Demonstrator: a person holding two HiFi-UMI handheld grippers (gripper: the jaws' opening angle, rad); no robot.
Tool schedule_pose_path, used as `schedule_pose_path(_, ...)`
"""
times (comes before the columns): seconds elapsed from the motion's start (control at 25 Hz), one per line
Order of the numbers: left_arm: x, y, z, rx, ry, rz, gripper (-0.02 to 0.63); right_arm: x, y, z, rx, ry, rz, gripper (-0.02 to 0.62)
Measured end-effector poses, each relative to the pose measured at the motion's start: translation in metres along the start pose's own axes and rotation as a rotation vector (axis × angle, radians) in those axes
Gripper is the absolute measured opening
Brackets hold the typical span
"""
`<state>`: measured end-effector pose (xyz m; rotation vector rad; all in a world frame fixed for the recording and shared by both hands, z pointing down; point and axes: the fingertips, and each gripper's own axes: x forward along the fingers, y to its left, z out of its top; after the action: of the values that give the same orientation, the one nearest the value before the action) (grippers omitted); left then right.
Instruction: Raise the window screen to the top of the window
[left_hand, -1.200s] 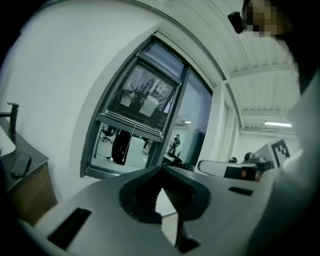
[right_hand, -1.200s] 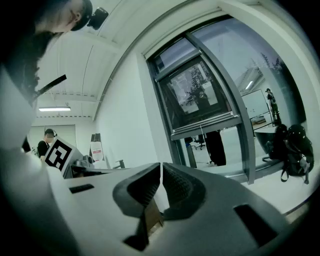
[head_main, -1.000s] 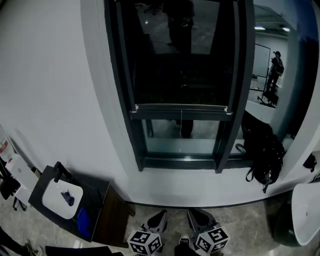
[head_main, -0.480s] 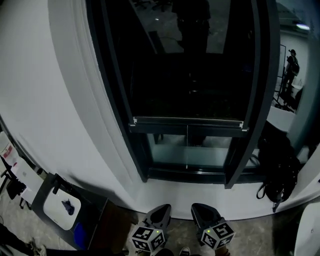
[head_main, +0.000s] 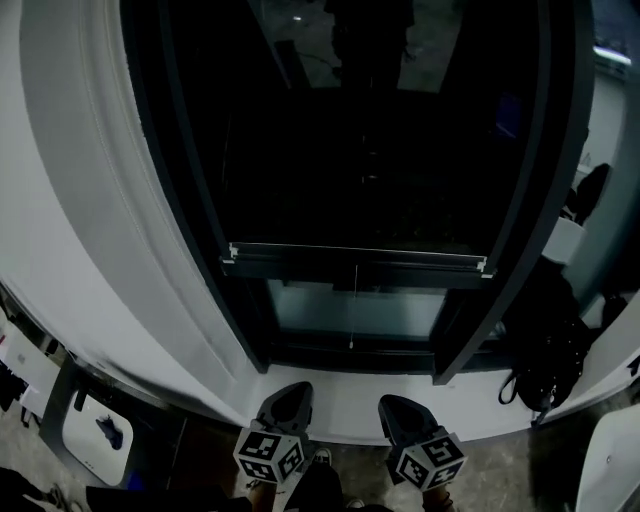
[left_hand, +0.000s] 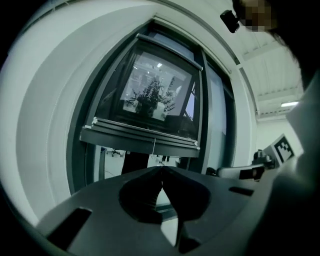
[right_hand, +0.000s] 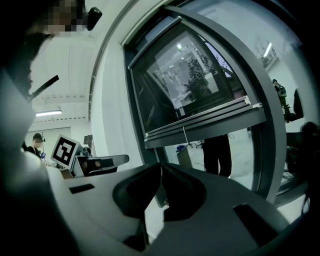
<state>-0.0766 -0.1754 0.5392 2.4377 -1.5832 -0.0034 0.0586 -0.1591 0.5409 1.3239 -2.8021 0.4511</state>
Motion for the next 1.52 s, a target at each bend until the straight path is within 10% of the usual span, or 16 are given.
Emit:
schedule_pose_path(0.36,0.096,0.095,0.069,0.166,-0.025,-0.036,0.002,0.093,-0.053,0.072,-0.115,-0.035,-0.084,0.018)
schedule_pose_path(0.68,0.155,0.156,0.119,0.634,0.029,-0.059,0.028,0.138,-0.102,0.117,-0.347,0.017,-0.162,0.025)
schedule_pose_path(1.04,0.195,0.173,0.11,1.183,0.377,-0.147,0.058,0.16,-0.147,0.129,-0.707,0.263,-0.073,0.094)
schedule_pose_path(1.52,0.207,0.174,0.104,1.238,0.597,-0.203,0.046,0.166,-0.196,0.14,-1.022,0.51,-0.062,0.092)
